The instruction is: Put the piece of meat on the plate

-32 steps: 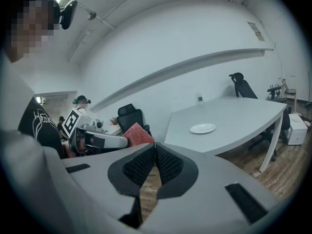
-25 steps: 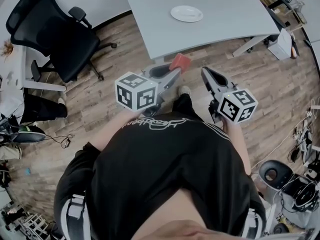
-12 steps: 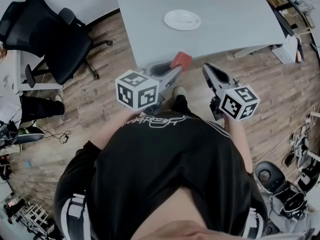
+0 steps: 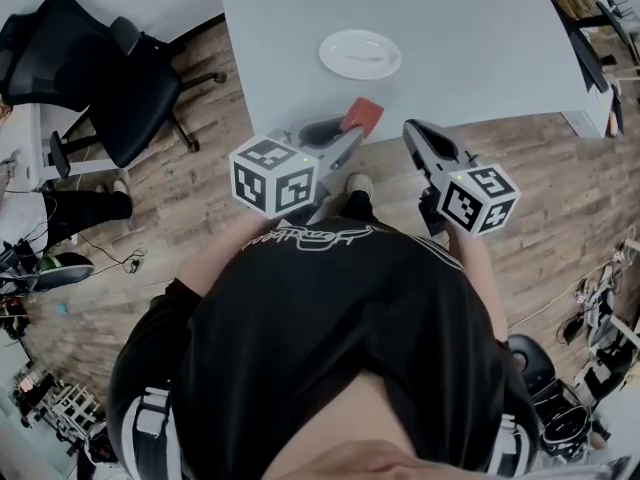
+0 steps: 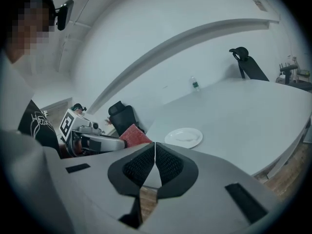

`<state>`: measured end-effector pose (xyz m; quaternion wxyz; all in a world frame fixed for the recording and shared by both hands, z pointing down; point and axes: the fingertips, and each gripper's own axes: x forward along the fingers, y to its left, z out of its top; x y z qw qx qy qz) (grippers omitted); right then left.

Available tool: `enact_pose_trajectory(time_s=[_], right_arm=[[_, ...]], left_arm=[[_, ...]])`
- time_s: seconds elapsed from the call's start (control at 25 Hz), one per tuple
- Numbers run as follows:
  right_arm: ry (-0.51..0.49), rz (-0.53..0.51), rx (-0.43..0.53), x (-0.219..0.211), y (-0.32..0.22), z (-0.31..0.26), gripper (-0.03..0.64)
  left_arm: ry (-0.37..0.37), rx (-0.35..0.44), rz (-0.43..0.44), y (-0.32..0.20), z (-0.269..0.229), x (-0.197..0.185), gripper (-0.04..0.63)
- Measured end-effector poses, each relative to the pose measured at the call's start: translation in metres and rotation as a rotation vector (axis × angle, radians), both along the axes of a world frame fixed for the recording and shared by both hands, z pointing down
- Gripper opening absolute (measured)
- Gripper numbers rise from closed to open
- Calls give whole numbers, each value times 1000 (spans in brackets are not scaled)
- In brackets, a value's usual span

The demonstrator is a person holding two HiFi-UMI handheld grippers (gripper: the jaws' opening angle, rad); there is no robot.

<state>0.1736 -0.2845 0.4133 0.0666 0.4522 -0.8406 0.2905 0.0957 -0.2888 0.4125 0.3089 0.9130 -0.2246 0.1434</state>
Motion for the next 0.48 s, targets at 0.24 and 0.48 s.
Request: enact_pose_trajectory(time_s=[0.24, 0.48], right_arm=[[-19, -47, -13, 9, -39, 3, 11], [-27, -81, -15, 22, -71, 7, 11]], left_arm=[[-22, -16, -36, -33, 4, 12, 84], [-28, -22, -67, -61, 9, 28, 84]])
